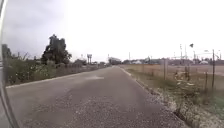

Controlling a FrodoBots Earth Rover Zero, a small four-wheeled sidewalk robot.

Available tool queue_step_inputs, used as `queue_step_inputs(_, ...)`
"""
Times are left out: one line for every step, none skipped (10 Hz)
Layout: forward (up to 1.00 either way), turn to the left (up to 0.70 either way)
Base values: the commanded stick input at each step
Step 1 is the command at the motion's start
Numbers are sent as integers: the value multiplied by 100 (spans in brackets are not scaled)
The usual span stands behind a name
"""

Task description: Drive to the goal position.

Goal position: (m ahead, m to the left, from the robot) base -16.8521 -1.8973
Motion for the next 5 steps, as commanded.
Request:
queue_step_inputs(8,0)
queue_step_inputs(7,0)
queue_step_inputs(8,0)
queue_step_inputs(8,0)
queue_step_inputs(8,0)
